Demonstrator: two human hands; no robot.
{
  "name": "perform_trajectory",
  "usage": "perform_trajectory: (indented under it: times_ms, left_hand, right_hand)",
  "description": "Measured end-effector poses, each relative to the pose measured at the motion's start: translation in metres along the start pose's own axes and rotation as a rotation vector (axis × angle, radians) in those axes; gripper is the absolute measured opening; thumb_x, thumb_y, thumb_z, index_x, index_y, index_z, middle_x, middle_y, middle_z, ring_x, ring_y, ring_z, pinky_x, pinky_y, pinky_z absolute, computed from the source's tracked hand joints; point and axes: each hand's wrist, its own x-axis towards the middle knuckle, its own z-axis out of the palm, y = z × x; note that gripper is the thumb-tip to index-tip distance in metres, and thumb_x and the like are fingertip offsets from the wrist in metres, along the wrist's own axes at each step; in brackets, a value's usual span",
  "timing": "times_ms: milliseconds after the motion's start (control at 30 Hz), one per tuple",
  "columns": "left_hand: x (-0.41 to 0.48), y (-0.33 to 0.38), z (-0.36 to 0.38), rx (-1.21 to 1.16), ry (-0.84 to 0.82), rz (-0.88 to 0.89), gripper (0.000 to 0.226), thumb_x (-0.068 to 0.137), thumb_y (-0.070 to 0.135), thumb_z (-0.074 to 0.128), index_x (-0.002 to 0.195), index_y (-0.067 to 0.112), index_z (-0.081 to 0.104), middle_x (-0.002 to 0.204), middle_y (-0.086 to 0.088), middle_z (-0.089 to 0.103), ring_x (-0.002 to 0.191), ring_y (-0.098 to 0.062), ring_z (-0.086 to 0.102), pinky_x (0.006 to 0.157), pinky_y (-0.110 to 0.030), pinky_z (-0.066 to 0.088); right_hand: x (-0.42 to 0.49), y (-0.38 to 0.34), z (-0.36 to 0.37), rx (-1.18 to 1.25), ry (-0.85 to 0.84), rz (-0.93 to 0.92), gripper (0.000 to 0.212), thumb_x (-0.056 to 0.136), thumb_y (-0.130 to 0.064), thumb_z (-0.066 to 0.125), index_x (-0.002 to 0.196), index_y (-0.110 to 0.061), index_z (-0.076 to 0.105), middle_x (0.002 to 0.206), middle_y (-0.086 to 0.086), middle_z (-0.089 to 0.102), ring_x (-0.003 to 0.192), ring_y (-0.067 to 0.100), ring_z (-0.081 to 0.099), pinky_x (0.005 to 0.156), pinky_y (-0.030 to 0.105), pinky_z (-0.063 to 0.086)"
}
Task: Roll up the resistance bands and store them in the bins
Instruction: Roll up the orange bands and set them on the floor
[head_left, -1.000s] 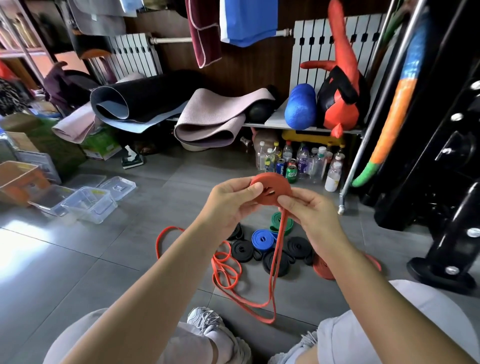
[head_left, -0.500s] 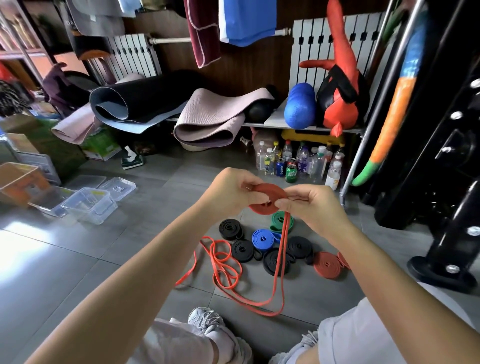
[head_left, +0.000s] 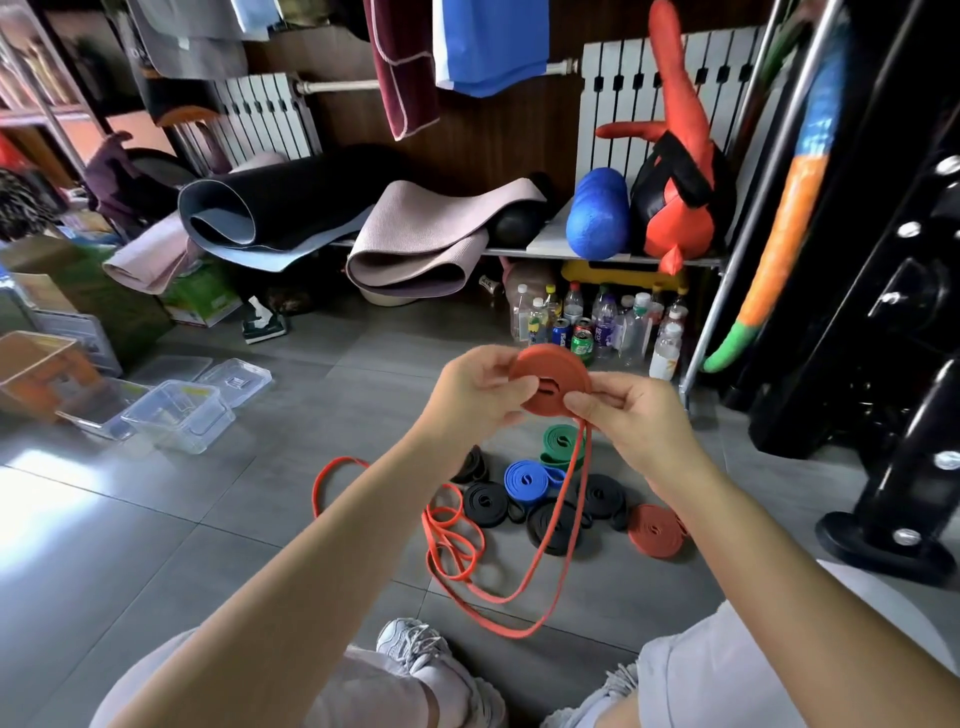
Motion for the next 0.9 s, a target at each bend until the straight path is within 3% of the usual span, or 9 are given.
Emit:
perform_trajectory:
  times_ms: [67,100,200,333,467,533,700,800,900]
  left_hand:
    - [0.004,0.008,-0.006,0.567,-0.014,0.229,0.033,0.083,0.012,0.069,0.114,0.018,0.06,0.101,0.012,0.061,0.086,-0.003,0.058,0.068,-0.007,0.044]
    - [0.006,0.012,-0.007,0.769,-0.068,0.303,0.035,0.082,0.016,0.068,0.116,0.02,0.061,0.1,0.014,0.059,0.086,-0.004,0.056,0.072,-0.012,0.043]
    - [0.008,0.021,-0.008,1.034,-0.165,0.349,0.023,0.083,0.019,0.066,0.106,0.018,0.068,0.097,0.005,0.067,0.087,-0.016,0.059,0.075,-0.025,0.043]
    - [0.01,0.025,-0.012,0.588,-0.083,0.229,0.016,0.079,0.005,0.071,0.094,0.009,0.071,0.092,-0.009,0.072,0.08,-0.02,0.067,0.079,-0.029,0.054]
    - [0.006,0.017,-0.01,0.143,0.002,0.088,0.02,0.082,0.0,0.067,0.088,0.019,0.069,0.078,0.003,0.073,0.072,-0.009,0.069,0.066,-0.023,0.056]
    - [0.004,0.012,-0.007,-0.034,0.03,0.05,0.018,0.084,0.002,0.065,0.094,0.015,0.069,0.081,0.003,0.074,0.075,-0.009,0.07,0.063,-0.02,0.054]
    - [0.002,-0.002,0.003,-0.376,0.013,-0.081,0.03,0.087,0.009,0.06,0.116,0.002,0.061,0.104,-0.015,0.069,0.089,-0.022,0.068,0.078,-0.03,0.057]
    - [0.003,-0.006,0.003,-0.343,-0.035,-0.137,0.024,0.089,0.008,0.059,0.112,0.005,0.061,0.105,-0.015,0.068,0.09,-0.021,0.068,0.076,-0.028,0.057]
    - [0.01,0.003,-0.005,0.294,-0.01,0.039,0.018,0.084,0.009,0.067,0.101,0.015,0.062,0.099,-0.002,0.066,0.077,-0.005,0.063,0.068,-0.014,0.051]
  right_hand:
    - [0.003,-0.002,-0.004,-0.21,-0.084,-0.011,0.029,0.079,-0.007,0.072,0.085,-0.035,0.07,0.073,-0.02,0.071,0.072,0.002,0.068,0.069,0.019,0.055]
    - [0.004,-0.002,-0.004,-0.316,-0.122,-0.012,0.023,0.079,-0.009,0.072,0.088,-0.03,0.072,0.07,-0.021,0.069,0.071,0.0,0.067,0.069,0.022,0.055]
    - [0.006,-0.006,-0.002,-0.418,-0.158,-0.023,0.017,0.076,-0.012,0.075,0.092,-0.02,0.074,0.069,-0.021,0.068,0.066,-0.005,0.064,0.07,0.021,0.054]
    - [0.006,-0.013,-0.007,-0.095,-0.124,-0.005,0.022,0.072,0.001,0.074,0.092,-0.008,0.072,0.072,-0.013,0.071,0.065,0.002,0.067,0.064,0.014,0.053]
    - [0.004,-0.014,-0.008,-0.042,-0.062,-0.075,0.025,0.074,-0.001,0.073,0.082,-0.024,0.07,0.071,-0.013,0.072,0.067,0.003,0.068,0.064,0.011,0.051]
    - [0.005,-0.012,-0.006,-0.017,-0.002,-0.098,0.025,0.075,-0.003,0.073,0.08,-0.028,0.07,0.071,-0.015,0.072,0.069,0.002,0.069,0.065,0.011,0.051]
    - [0.013,-0.007,-0.002,0.11,0.106,-0.034,0.019,0.076,-0.011,0.073,0.084,-0.028,0.07,0.075,-0.014,0.073,0.075,0.003,0.069,0.072,0.014,0.053]
    - [0.015,-0.007,-0.005,0.049,0.054,-0.054,0.022,0.077,-0.007,0.072,0.083,-0.028,0.07,0.073,-0.017,0.072,0.073,-0.001,0.068,0.068,0.011,0.051]
    - [0.014,-0.004,-0.007,-0.115,-0.029,-0.059,0.027,0.076,0.0,0.072,0.084,-0.026,0.071,0.067,-0.021,0.069,0.066,-0.004,0.066,0.064,0.011,0.051]
